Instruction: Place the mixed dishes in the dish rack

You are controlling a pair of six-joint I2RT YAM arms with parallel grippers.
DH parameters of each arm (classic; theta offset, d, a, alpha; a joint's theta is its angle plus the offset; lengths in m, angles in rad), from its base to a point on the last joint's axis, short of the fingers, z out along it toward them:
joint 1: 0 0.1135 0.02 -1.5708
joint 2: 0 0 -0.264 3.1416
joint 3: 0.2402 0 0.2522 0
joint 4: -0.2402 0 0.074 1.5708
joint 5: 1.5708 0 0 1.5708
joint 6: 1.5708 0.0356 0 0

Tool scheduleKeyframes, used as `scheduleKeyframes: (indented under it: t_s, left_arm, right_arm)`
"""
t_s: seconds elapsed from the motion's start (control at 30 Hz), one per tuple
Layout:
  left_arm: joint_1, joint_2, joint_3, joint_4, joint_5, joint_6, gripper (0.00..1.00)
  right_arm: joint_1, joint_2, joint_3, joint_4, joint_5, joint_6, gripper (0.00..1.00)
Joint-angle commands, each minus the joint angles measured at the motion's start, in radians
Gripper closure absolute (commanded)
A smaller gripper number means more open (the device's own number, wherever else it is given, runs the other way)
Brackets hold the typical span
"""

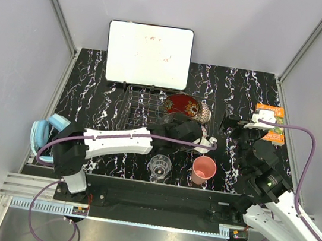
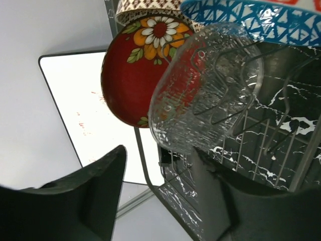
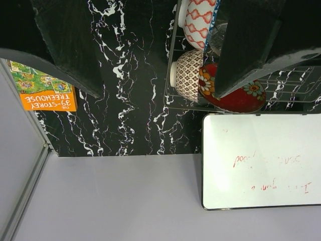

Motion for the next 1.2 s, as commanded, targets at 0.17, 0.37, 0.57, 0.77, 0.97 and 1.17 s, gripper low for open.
scheduleKeyframes:
  t_s: [0.17, 0.37, 0.57, 0.77, 0.97, 1.17]
  left_arm:
    - [-0.019, -0.097, 0.203, -0.153, -0.103, -0.093, 0.21]
    - [-0.014, -0.272, 0.246, -0.285, -0.146, -0.175, 0.01]
    - [0.100, -0.439, 0.136, -0.434, -0.081, -0.251, 0.01]
    - [0.239, -0.539, 0.097, -0.446, 0.005, -0.256, 0.01]
    - [0.315, -0.594, 0.126, -0.490, 0.076, -0.345, 0.01]
    - [0.397, -0.634, 0.105, -0.492, 0.108, -0.373, 0.01]
  right_arm:
    - [0.002, 0.054, 0.075, -0.149, 0.019, 0.156, 0.00]
    - [0.002, -0.099, -0.003, -0.197, -0.148, 0.412, 0.00]
    - [0.002, -0.043, 0.086, -0.512, -0.267, 0.616, 0.20]
    - [0.013, 0.104, 0.084, -0.626, -0.475, 0.724, 0.21]
    - [0.068, 0.250, 0.168, -0.789, -0.476, 0.690, 0.23]
    - [0.116, 0.264, 0.207, -0.847, -0.484, 0.721, 0.27]
